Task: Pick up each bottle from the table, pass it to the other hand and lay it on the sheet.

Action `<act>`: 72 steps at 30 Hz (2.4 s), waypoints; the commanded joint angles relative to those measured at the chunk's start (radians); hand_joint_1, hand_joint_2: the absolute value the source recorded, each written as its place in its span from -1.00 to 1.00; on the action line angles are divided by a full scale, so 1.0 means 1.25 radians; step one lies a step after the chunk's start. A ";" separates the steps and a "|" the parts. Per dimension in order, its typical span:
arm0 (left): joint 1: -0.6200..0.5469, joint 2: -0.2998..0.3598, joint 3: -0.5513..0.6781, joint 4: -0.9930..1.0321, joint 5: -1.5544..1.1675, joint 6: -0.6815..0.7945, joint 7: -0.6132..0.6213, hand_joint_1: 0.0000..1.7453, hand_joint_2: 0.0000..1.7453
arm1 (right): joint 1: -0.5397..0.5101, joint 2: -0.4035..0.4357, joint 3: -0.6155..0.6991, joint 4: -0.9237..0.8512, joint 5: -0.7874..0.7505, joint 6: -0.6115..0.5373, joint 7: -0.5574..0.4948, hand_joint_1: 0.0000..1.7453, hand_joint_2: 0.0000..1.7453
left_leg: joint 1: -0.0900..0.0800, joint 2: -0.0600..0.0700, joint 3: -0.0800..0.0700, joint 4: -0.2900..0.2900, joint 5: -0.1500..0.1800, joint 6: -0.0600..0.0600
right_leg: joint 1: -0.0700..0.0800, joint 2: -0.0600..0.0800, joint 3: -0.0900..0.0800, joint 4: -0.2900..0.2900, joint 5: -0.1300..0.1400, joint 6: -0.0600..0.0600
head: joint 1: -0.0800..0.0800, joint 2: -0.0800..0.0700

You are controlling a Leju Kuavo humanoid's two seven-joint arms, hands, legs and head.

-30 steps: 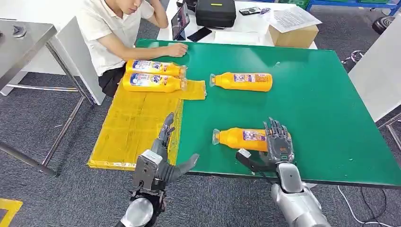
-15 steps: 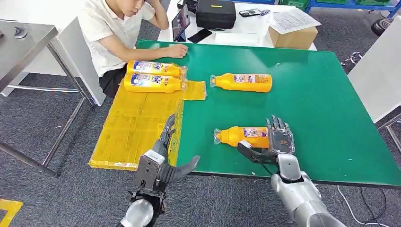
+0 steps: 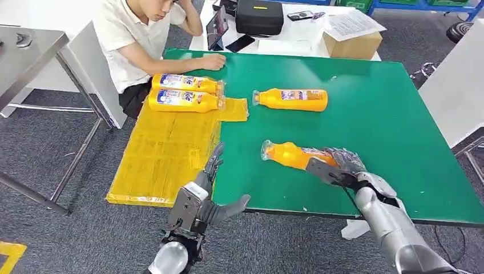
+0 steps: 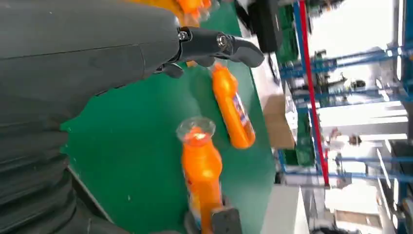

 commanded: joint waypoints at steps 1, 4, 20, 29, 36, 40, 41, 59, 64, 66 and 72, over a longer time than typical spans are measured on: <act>-0.033 0.028 -0.036 0.038 0.005 -0.005 0.000 -1.00 1.00 | 0.070 -0.027 0.020 -0.009 -0.036 0.029 -0.008 1.00 1.00 | 0.001 -0.003 0.001 -0.001 0.001 -0.001 | 0.001 -0.002 0.001 -0.001 0.000 -0.001 | 0.000 0.000; -0.033 0.028 -0.036 0.038 0.005 -0.005 0.000 -1.00 1.00 | 0.070 -0.027 0.020 -0.009 -0.036 0.029 -0.008 1.00 1.00 | 0.001 -0.002 0.000 -0.001 0.000 -0.001 | 0.001 -0.001 0.001 -0.001 0.000 -0.001 | 0.000 0.000; -0.004 -0.009 0.012 0.156 0.199 0.039 0.050 -1.00 1.00 | 0.170 0.037 0.013 -0.275 -0.268 -0.001 -0.046 1.00 1.00 | 0.001 -0.001 0.000 -0.003 0.001 -0.002 | 0.001 0.001 0.001 -0.003 0.000 -0.003 | 0.001 0.000; -0.054 0.023 -0.045 0.220 0.371 0.013 0.075 -1.00 1.00 | 0.133 0.119 0.210 -0.372 -0.239 -0.087 -0.011 1.00 1.00 | 0.001 0.002 -0.009 -0.001 0.001 -0.004 | 0.001 0.004 -0.010 0.003 0.000 -0.002 | 0.000 0.000; -0.074 0.035 -0.047 0.169 0.363 0.038 0.025 -1.00 1.00 | 0.145 0.157 0.241 -0.326 -0.294 -0.117 -0.022 1.00 1.00 | 0.001 0.000 -0.010 -0.001 0.001 -0.004 | 0.001 0.002 -0.010 0.003 -0.001 -0.002 | 0.000 0.000; -0.063 0.034 -0.051 0.121 0.371 0.016 0.019 -1.00 1.00 | 0.135 0.169 0.255 -0.305 -0.294 -0.120 -0.023 1.00 1.00 | 0.001 -0.001 -0.014 0.000 0.002 -0.003 | 0.001 0.002 -0.013 0.003 0.000 -0.002 | 0.000 0.000; -0.062 0.036 -0.051 0.109 0.373 0.012 0.018 -1.00 1.00 | 0.131 0.172 0.260 -0.299 -0.298 -0.118 -0.025 1.00 1.00 | 0.001 -0.001 -0.013 -0.001 0.001 -0.003 | 0.001 0.002 -0.012 0.003 -0.001 -0.002 | 0.000 0.000; -0.124 0.023 -0.017 0.173 0.447 0.020 0.030 -1.00 1.00 | 0.095 0.217 0.345 -0.307 -0.283 -0.161 -0.010 1.00 1.00 | 0.001 0.000 -0.016 0.000 0.002 -0.003 | 0.000 0.002 -0.015 0.004 0.000 -0.002 | 0.000 0.000; -0.157 0.008 -0.017 0.245 0.435 0.034 0.008 -1.00 1.00 | 0.084 0.214 0.376 -0.336 -0.259 -0.176 0.006 1.00 1.00 | 0.001 -0.002 -0.017 0.000 0.003 -0.003 | 0.000 0.000 -0.016 0.003 0.000 -0.001 | 0.001 0.000; -0.166 -0.002 -0.008 0.263 0.436 0.041 -0.002 -0.98 1.00 | 0.082 0.212 0.386 -0.345 -0.260 -0.177 0.008 1.00 1.00 | 0.000 -0.001 -0.016 0.000 0.002 -0.003 | 0.000 0.000 -0.015 0.004 -0.001 -0.001 | 0.000 0.000; -0.156 -0.016 0.028 0.213 0.431 0.056 -0.058 1.00 1.00 | 0.086 0.210 0.408 -0.376 -0.282 -0.166 -0.003 1.00 1.00 | 0.001 -0.001 -0.017 0.000 0.002 -0.003 | 0.000 0.001 -0.016 0.004 0.000 -0.001 | 0.000 0.000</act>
